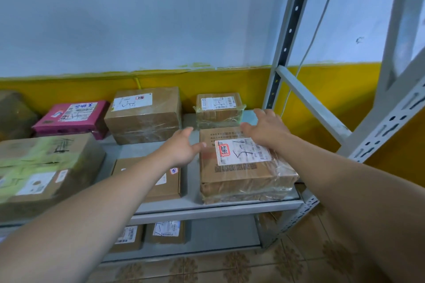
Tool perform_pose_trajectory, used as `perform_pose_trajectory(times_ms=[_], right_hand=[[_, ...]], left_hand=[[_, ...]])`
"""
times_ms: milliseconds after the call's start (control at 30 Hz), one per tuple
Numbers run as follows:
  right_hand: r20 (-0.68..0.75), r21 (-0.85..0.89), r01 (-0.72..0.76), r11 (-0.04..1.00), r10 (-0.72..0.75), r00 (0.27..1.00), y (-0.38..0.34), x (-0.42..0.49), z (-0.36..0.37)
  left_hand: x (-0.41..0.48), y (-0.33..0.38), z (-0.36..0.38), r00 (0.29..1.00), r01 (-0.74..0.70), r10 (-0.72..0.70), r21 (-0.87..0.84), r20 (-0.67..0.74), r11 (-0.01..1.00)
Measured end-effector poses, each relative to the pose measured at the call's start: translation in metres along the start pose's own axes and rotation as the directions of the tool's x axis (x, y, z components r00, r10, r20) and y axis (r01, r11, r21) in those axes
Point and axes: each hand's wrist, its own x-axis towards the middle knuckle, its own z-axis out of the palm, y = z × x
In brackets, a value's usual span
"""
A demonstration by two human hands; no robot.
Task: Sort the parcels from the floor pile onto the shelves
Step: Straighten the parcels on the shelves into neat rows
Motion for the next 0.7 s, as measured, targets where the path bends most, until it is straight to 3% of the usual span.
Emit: perform_pose_trajectory(times_ms=[233, 433, 700], right_hand=[[0.031, 0.021, 0.010, 1.000, -0.010, 0.999, -0.017, 0.072, -0.001], [0.103, 0.004, 0.036, 0.999, -0.036, 0.994, -0.021, 0.153, 0.017], [0.169, 0.092, 0.009, 0.996, -0.025, 0.985, -0.017, 0.201, 0.042]], left_hand=[[0.059, 0.003, -0.014, 1.000, 0.005, -0.007, -0.069, -0.023, 0.998], [0.120, 0.017, -0.003, 0.998, 0.056, -0.065, -0.260, -0.025, 0.964], [0.171, 0.015, 0.009, 0.980, 0.198, -0.195, -0.393, 0.047, 0.898]])
